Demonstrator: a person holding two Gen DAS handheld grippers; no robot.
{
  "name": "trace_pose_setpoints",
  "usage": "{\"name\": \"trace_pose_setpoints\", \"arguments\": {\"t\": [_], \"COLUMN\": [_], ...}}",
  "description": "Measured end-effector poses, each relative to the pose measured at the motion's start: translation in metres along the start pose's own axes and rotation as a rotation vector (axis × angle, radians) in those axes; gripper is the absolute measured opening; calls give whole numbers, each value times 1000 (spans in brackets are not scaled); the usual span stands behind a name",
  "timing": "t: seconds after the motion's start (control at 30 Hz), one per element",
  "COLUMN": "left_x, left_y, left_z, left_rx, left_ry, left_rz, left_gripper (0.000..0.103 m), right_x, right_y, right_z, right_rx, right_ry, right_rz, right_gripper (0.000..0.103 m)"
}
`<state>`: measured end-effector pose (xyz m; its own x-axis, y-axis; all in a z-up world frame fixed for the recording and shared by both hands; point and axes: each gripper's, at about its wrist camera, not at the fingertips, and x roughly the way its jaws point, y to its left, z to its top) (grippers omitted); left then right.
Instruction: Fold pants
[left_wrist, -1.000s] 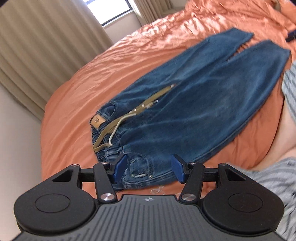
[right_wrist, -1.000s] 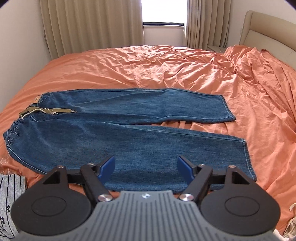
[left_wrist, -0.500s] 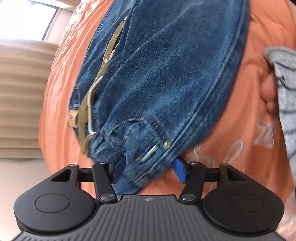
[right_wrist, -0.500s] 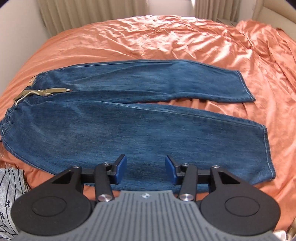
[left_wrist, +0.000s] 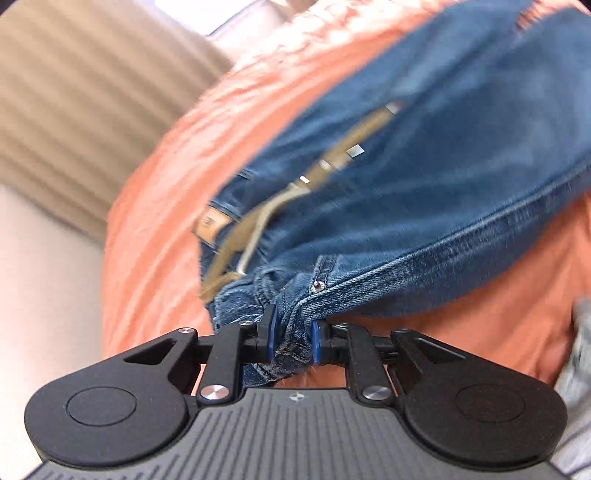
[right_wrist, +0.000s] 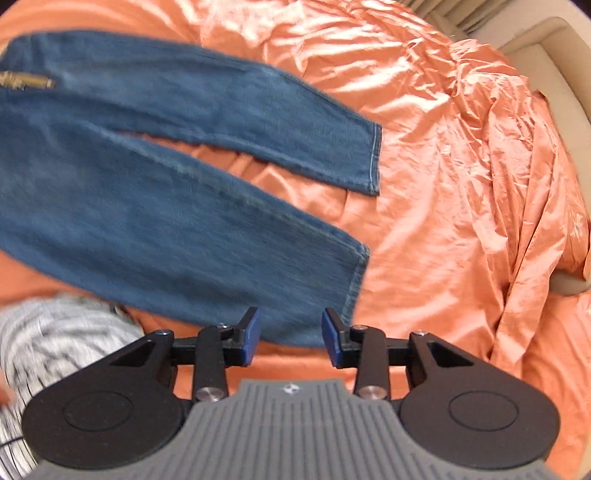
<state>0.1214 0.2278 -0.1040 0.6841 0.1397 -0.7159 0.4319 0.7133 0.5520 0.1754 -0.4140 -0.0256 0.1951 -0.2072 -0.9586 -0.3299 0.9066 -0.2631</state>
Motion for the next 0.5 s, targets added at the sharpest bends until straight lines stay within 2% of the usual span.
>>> {"name": "trace_pose_setpoints", "arguments": {"t": [0.1,0.23,0.37,0.5], "left_x": [-5,-12,-12,1], "left_y": [2,-4,-8,-17], "left_z": [9,15,18,28], "left_rx": [-36,-44,-78,-105], "left_ry": [11,39,69,107], "left_rz": [15,39,53,67], "left_gripper": [19,19,19,19], "right_x": [20,76,123,139], "right_y": [13,33,48,60], "right_z": [-17,-46,-74,-90], "right_rx": [-148,-186,-293,-454], "right_ry": [-19,-58,-73,-125], "right_rz": [5,9,-35,-103], "right_gripper": [36,37,36,36]}}
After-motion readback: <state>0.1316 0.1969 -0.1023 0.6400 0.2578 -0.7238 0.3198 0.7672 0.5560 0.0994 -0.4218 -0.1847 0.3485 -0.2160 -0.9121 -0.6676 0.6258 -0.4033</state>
